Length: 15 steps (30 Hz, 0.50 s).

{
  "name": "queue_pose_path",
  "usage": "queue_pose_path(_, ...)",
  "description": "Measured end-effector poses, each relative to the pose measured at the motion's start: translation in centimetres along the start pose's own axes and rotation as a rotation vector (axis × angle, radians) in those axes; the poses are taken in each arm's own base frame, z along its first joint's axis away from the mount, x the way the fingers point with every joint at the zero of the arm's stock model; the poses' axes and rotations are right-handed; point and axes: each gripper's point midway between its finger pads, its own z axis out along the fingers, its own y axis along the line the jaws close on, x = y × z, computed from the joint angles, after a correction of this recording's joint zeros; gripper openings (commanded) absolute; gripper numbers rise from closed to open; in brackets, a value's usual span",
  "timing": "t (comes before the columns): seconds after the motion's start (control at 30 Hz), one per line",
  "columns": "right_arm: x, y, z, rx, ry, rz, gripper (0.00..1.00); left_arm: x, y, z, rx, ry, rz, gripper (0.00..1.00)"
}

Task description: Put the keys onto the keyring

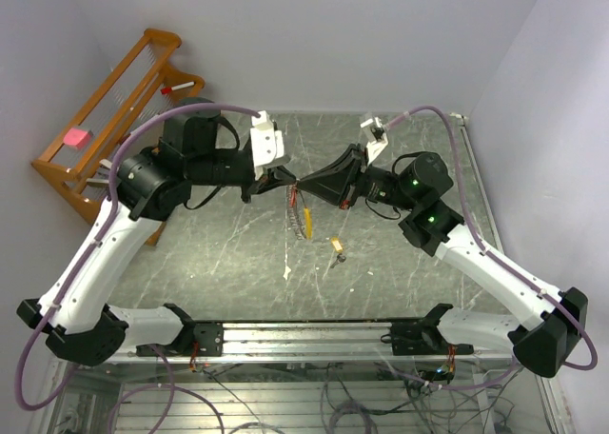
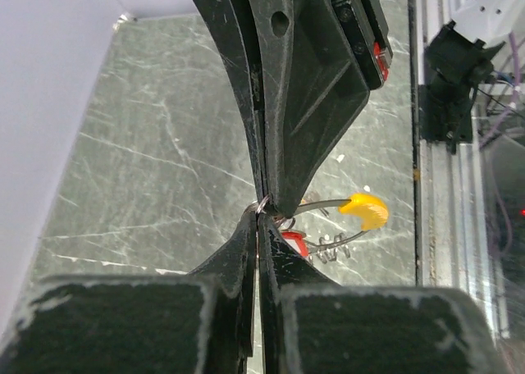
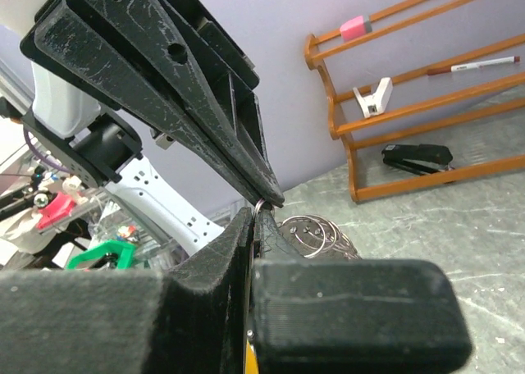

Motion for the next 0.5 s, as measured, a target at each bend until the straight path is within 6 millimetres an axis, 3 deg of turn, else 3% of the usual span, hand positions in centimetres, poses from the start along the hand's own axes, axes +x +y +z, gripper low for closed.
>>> queue_pose_path(0.27, 1.5, -0.7, -0.4, 0.017, 0.066, 0.029, 0.00, 1.9, -0.7, 1.0, 0.090, 0.062, -0.077, 0.07)
queue_pose_path(0.5, 1.8, -1.1, -0.9, 0.024, 0.084, 0.027, 0.00, 2.1, -1.1, 1.3, 0.130, 0.078, -0.107, 0.07)
